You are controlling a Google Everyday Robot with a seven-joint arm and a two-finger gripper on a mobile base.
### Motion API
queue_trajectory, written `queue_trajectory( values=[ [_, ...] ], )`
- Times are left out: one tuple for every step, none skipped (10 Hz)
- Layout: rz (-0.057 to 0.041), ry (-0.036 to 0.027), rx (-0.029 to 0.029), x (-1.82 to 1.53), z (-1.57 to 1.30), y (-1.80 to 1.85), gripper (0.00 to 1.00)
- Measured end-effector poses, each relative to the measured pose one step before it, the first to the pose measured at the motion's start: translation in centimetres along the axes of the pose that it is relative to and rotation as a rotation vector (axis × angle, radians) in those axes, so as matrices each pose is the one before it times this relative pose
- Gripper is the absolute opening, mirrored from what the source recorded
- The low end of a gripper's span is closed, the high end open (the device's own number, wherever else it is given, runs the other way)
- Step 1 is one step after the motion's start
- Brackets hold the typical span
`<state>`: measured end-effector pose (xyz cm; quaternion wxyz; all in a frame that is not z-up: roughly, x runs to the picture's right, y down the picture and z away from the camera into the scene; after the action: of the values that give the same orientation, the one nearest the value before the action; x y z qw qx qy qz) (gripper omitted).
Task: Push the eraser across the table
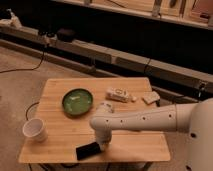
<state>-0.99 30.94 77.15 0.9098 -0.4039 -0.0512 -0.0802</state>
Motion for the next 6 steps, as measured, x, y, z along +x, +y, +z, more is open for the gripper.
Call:
queue_trajectory(
  values=[
    [-0.00299,-0.00274,0.0002,-0.299,-0.059,-0.044,0.02],
    [-0.00348,-0.00176,0.00042,-0.252,-0.028,-0.038,0.02],
    [-0.00513,-0.00256,0.00165,-0.332,-0.07,-0.078,0.02],
    [-0.00569,-0.00395,0.00215,-0.379,-0.064,-0.095,0.02],
    [-0.00468,-0.00351,0.00185,-0.307,-0.06,-0.058,0.02],
    [-0.00648,-0.00387,0.00207,-0.363,-0.062,-0.02,0.02]
  ],
)
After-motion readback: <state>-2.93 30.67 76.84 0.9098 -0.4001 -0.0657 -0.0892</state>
